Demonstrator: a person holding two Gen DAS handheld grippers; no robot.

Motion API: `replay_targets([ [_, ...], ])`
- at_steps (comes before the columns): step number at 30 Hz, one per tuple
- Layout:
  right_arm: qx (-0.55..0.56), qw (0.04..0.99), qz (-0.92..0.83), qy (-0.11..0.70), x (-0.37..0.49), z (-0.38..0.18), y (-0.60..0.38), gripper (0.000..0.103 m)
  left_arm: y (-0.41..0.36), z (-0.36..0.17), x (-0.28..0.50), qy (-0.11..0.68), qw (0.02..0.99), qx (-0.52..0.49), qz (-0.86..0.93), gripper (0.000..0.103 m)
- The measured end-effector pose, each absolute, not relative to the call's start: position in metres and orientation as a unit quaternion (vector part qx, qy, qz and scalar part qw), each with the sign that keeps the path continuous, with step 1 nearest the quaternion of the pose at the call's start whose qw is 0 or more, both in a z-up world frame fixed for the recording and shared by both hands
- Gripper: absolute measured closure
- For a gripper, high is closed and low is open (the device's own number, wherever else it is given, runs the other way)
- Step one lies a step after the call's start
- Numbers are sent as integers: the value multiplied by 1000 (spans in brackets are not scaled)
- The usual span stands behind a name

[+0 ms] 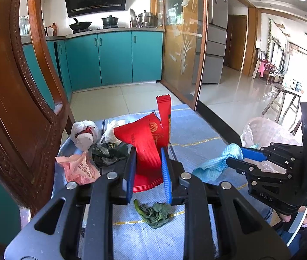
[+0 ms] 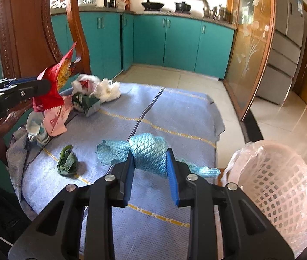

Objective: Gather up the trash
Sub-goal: 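Carry the red packet with the left gripper while the right gripper carries the scrubber, dropping both into the basket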

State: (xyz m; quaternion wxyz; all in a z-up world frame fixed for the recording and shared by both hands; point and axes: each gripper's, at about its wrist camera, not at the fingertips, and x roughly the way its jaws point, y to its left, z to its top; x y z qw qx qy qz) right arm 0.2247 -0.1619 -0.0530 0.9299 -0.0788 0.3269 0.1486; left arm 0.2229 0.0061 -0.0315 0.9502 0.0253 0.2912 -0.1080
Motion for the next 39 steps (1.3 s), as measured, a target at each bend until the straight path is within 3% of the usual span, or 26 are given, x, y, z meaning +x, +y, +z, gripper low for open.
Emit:
replay_targets([
  [15, -8, 971, -63, 232, 186, -29, -257, 74, -26, -19, 232, 284, 938, -49, -194, 80],
  [24, 73, 933, -220, 276, 159, -49, -361, 74, -112, -34, 239, 314, 895, -58, -311, 80],
  [31, 78, 927, -242, 276, 146, -52, -381, 73, -186, -54, 247, 344, 850, -56, -396, 79],
  [34, 75, 925, -252, 275, 145, -53, -386, 71, -206, -64, 251, 349, 829, -75, -431, 71],
  [35, 76, 923, -256, 275, 145, -54, -387, 67, -210, -67, 251, 352, 831, -69, -426, 53],
  [36, 77, 923, -257, 274, 144, -53, -389, 66, -212, -69, 251, 353, 835, -63, -417, 46],
  [39, 73, 925, -265, 262, 144, -50, -386, 58, -202, -66, 253, 350, 851, -50, -389, 46],
])
